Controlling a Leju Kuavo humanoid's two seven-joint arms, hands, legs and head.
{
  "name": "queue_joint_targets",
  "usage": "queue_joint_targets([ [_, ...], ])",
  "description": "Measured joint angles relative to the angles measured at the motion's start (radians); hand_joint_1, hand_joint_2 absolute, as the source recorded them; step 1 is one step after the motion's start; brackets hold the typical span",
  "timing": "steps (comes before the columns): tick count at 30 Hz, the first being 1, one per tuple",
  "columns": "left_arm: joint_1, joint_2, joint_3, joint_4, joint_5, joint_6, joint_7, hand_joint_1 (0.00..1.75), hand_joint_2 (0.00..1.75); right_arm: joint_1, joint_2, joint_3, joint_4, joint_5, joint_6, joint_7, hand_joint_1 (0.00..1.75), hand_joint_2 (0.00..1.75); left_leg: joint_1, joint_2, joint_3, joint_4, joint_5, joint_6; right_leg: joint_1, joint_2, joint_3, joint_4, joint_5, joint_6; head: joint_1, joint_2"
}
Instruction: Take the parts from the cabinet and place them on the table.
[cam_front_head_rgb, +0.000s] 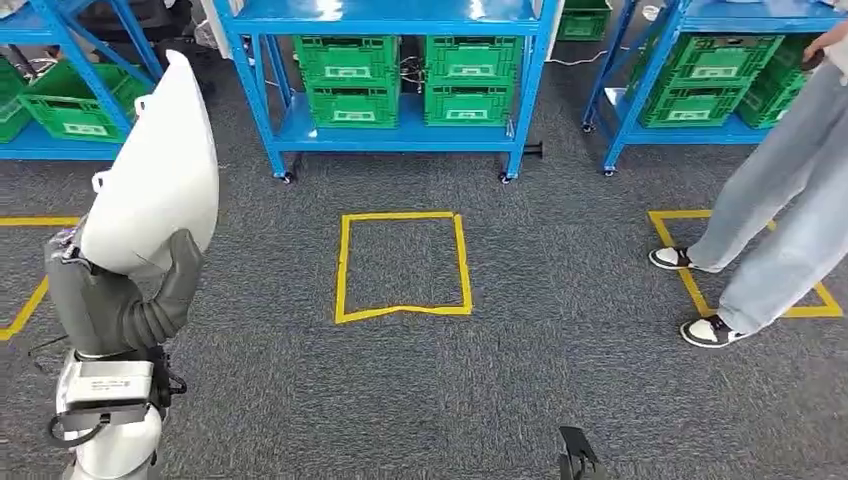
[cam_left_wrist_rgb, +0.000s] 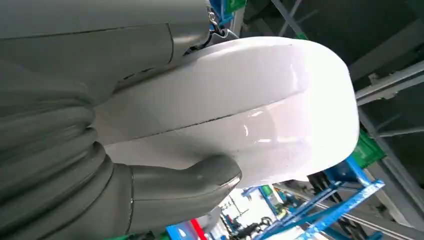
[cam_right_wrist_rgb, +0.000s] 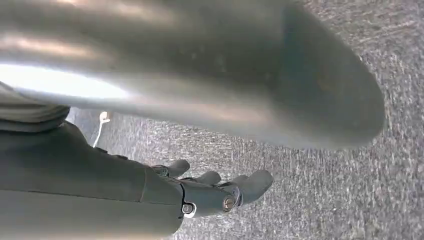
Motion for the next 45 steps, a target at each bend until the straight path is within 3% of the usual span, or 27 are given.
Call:
queue_joint_targets([
  [2, -0.001, -0.002, -0.002, 0.001, 0.0, 0.002, 0.0, 1.75, 1.75, 0.0, 0.0, 0.0, 0.0, 0.002, 0.0, 0.0, 0.0, 0.0, 0.001, -0.024, -0.004, 0.011, -0.002, -0.004, -0.002, 0.028, 0.099, -0.183, 0.079, -0.006, 0.0, 0.0],
  [3, -0.001, -0.003, -0.002, 0.002, -0.001, 0.004, -0.001, 1.75, 1.75, -0.001, 0.0, 0.0, 0.0, 0.003, 0.0, -0.001, 0.0, 0.0, 0.001, -0.031, -0.012, 0.018, -0.004, -0.009, -0.007, 0.082, 0.119, -0.225, 0.064, -0.009, -0.001, 0.0],
  [7, -0.001, -0.003, -0.003, 0.007, -0.007, 0.02, -0.003, 1.75, 1.75, -0.002, 0.001, 0.0, 0.0, 0.016, 0.006, -0.005, 0.0, 0.0, 0.002, -0.068, -0.029, 0.012, 0.007, -0.037, 0.004, 0.04, 0.114, -0.23, 0.076, -0.031, 0.0, 0.0],
  [8, 0.001, 0.001, -0.003, 0.006, -0.013, 0.032, -0.004, 1.75, 1.75, -0.003, 0.004, 0.001, 0.0, 0.026, 0.01, -0.005, 0.0, 0.0, -0.001, -0.055, -0.031, 0.019, 0.002, -0.04, -0.006, 0.024, 0.117, -0.239, 0.082, -0.04, 0.001, 0.0],
  [10, 0.009, 0.014, -0.002, 0.0, -0.018, 0.052, -0.005, 1.75, 1.75, -0.003, 0.005, 0.011, 0.0, 0.049, 0.019, -0.004, 0.0, 0.0, -0.002, 0.026, -0.071, 0.105, -0.055, -0.051, -0.005, 0.005, 0.118, -0.241, 0.081, -0.051, -0.011, 0.0],
  [12, 0.039, 0.028, 0.005, -0.013, -0.019, 0.068, -0.011, 1.75, 1.75, 0.001, 0.005, 0.016, 0.0, 0.063, 0.022, -0.005, 0.0, 0.0, 0.005, 0.047, -0.147, 0.264, -0.126, -0.061, -0.004, -0.019, 0.116, -0.24, 0.081, -0.052, -0.011, 0.0],
  [14, 0.071, 0.053, 0.02, -0.02, -0.009, 0.077, -0.021, 1.75, 1.75, 0.002, 0.003, 0.02, 0.0, 0.072, 0.024, -0.016, 0.0, 0.0, 0.01, 0.05, -0.172, 0.316, -0.128, -0.066, -0.004, -0.043, 0.114, -0.24, 0.081, -0.052, -0.011, 0.0],
  [15, 0.085, 0.061, 0.026, -0.023, -0.005, 0.079, -0.025, 1.75, 1.75, 0.001, 0.003, 0.024, 0.0, 0.074, 0.024, -0.018, 0.0, 0.0, 0.01, 0.054, -0.147, 0.271, -0.098, -0.065, -0.004, -0.055, 0.115, -0.24, 0.08, -0.051, -0.012, 0.0],
  [17, 0.096, 0.071, 0.033, -0.032, 0.0, 0.08, -0.028, 1.75, 1.75, 0.0, 0.003, 0.03, 0.0, 0.076, 0.024, -0.018, 0.0, 0.0, 0.009, 0.082, -0.044, 0.083, -0.019, -0.058, -0.003, -0.082, 0.118, -0.239, 0.078, -0.048, -0.011, 0.0],
  [18, 0.097, 0.072, 0.036, -0.038, 0.0, 0.08, -0.029, 1.75, 1.75, 0.0, 0.003, 0.033, 0.0, 0.076, 0.024, -0.018, 0.0, 0.0, 0.004, 0.129, -0.004, 0.008, -0.012, -0.05, 0.0, -0.093, 0.121, -0.239, 0.077, -0.044, -0.012, 0.0],
  [19, 0.099, 0.073, 0.039, -0.043, 0.0, 0.081, -0.031, 1.75, 1.75, -0.001, 0.003, 0.036, 0.0, 0.076, 0.024, -0.018, 0.0, 0.0, -0.001, 0.128, -0.005, 0.006, -0.012, -0.047, 0.004, -0.103, 0.122, -0.24, 0.074, -0.036, -0.01, 0.0],
  [22, 0.109, 0.076, 0.043, -0.05, 0.0, 0.083, -0.033, 1.75, 1.75, -0.006, 0.002, 0.037, 0.0, 0.074, 0.028, -0.012, 0.0, 0.0, -0.007, 0.092, -0.015, 0.006, -0.003, -0.03, 0.002, -0.131, 0.131, -0.249, 0.079, -0.016, -0.009, 0.0],
  [23, 0.111, 0.076, 0.043, -0.054, -0.001, 0.083, -0.033, 1.75, 1.75, -0.008, 0.002, 0.037, 0.0, 0.073, 0.03, -0.008, 0.0, 0.0, 0.001, 0.078, -0.004, -0.005, 0.007, -0.019, -0.001, -0.132, 0.133, -0.248, 0.075, -0.007, -0.009, 0.0],
  [25, 0.105, 0.074, 0.043, -0.056, -0.002, 0.083, -0.035, 1.75, 1.75, -0.009, 0.002, 0.037, 0.0, 0.069, 0.031, -0.004, 0.0, 0.0, 0.005, 0.062, -0.007, -0.011, 0.016, -0.008, -0.006, -0.037, 0.108, -0.18, 0.023, -0.003, -0.008, 0.0],
  [26, 0.106, 0.068, 0.043, -0.054, -0.002, 0.082, -0.035, 1.75, 1.75, -0.006, 0.002, 0.037, 0.0, 0.067, 0.029, 0.004, 0.0, 0.0, 0.005, 0.052, -0.008, -0.01, 0.017, -0.005, -0.004, -0.013, 0.076, -0.11, -0.015, -0.003, -0.002, 0.0],
  [28, 0.108, 0.065, 0.043, -0.05, -0.002, 0.079, -0.035, 1.75, 1.75, 0.0, 0.001, 0.037, 0.0, 0.064, 0.023, 0.005, 0.0, 0.0, 0.002, 0.027, -0.014, -0.009, 0.018, -0.002, 0.002, 0.001, 0.003, 0.034, -0.07, -0.004, -0.001, 0.0],
  [29, 0.109, 0.065, 0.043, -0.048, -0.002, 0.078, -0.035, 1.75, 1.75, 0.0, 0.001, 0.037, 0.0, 0.064, 0.022, 0.004, 0.0, 0.0, 0.001, 0.013, -0.017, -0.005, 0.019, -0.002, 0.004, 0.001, -0.016, 0.063, -0.068, -0.005, 0.0, 0.0],
  [31, 0.108, 0.064, 0.043, -0.042, -0.002, 0.075, -0.035, 1.75, 1.75, -0.001, 0.001, 0.037, 0.0, 0.06, 0.021, 0.002, 0.0, 0.0, 0.001, -0.011, -0.02, 0.002, 0.018, -0.003, 0.004, 0.003, 0.022, -0.022, -0.002, -0.01, -0.001, 0.0],
  [32, 0.106, 0.062, 0.043, -0.039, -0.002, 0.07, -0.035, 1.75, 1.75, -0.002, 0.001, 0.037, 0.0, 0.057, 0.019, 0.001, 0.0, 0.0, 0.001, -0.022, -0.021, 0.006, 0.017, -0.005, 0.004, 0.009, 0.065, -0.108, 0.042, -0.012, -0.001, 0.0],
  [33, 0.1, 0.057, 0.043, -0.033, -0.002, 0.067, -0.036, 1.75, 1.75, -0.002, 0.001, 0.037, 0.0, 0.055, 0.017, 0.0, 0.0, 0.0, 0.002, -0.035, -0.024, 0.013, 0.016, -0.009, 0.002, 0.034, 0.112, -0.2, 0.078, -0.014, 0.0, 0.0],
  [34, 0.095, 0.051, 0.042, -0.029, -0.002, 0.065, -0.036, 1.75, 1.75, -0.004, 0.001, 0.037, 0.0, 0.053, 0.017, 0.0, 0.0, 0.0, 0.0, -0.043, -0.03, 0.019, 0.015, -0.016, 0.002, 0.064, 0.119, -0.223, 0.06, -0.015, -0.002, 0.0],
  [38, 0.083, 0.046, 0.041, -0.016, -0.002, 0.062, -0.036, 1.75, 1.75, -0.007, 0.002, 0.037, 0.0, 0.053, 0.017, 0.001, 0.0, 0.0, 0.0, -0.074, -0.046, 0.01, 0.023, -0.041, 0.006, 0.03, 0.119, -0.232, 0.074, -0.042, 0.0, 0.0],
  [39, 0.083, 0.047, 0.041, -0.015, -0.002, 0.061, -0.036, 1.75, 1.75, -0.008, 0.005, 0.037, 0.0, 0.053, 0.017, 0.0, 0.0, 0.0, 0.0, -0.049, -0.046, 0.02, 0.019, -0.043, 0.002, 0.017, 0.12, -0.238, 0.079, -0.05, 0.0, 0.0],
  [40, 0.077, 0.046, 0.041, -0.014, -0.002, 0.061, -0.036, 1.75, 1.75, -0.008, 0.005, 0.037, 0.0, 0.053, 0.016, -0.001, 0.0, 0.0, -0.005, 0.004, -0.059, 0.051, -0.006, -0.049, 0.002, 0.011, 0.121, -0.239, 0.076, -0.056, -0.007, 0.0],
  [41, 0.068, 0.045, 0.04, -0.012, 0.0, 0.058, -0.036, 1.75, 1.75, -0.007, 0.005, 0.036, 0.0, 0.051, 0.016, -0.001, 0.0, 0.0, -0.002, 0.031, -0.087, 0.107, -0.043, -0.054, 0.004, 0.0, 0.12, -0.239, 0.076, -0.061, -0.01, 0.0],
  [43, 0.057, 0.041, 0.039, -0.001, 0.002, 0.053, -0.035, 1.75, 1.75, -0.002, 0.005, 0.032, 0.0, 0.042, 0.014, -0.003, 0.0, 0.0, 0.004, 0.048, -0.166, 0.276, -0.122, -0.063, 0.006, -0.027, 0.119, -0.238, 0.075, -0.063, -0.01, 0.0],
  [45, 0.05, 0.038, 0.039, 0.019, 0.006, 0.042, -0.035, 1.75, 1.75, -0.002, 0.004, 0.029, 0.0, 0.034, 0.012, -0.011, 0.0, 0.0, 0.01, 0.052, -0.184, 0.321, -0.121, -0.067, 0.006, -0.051, 0.119, -0.238, 0.074, -0.062, -0.01, 0.0],
])
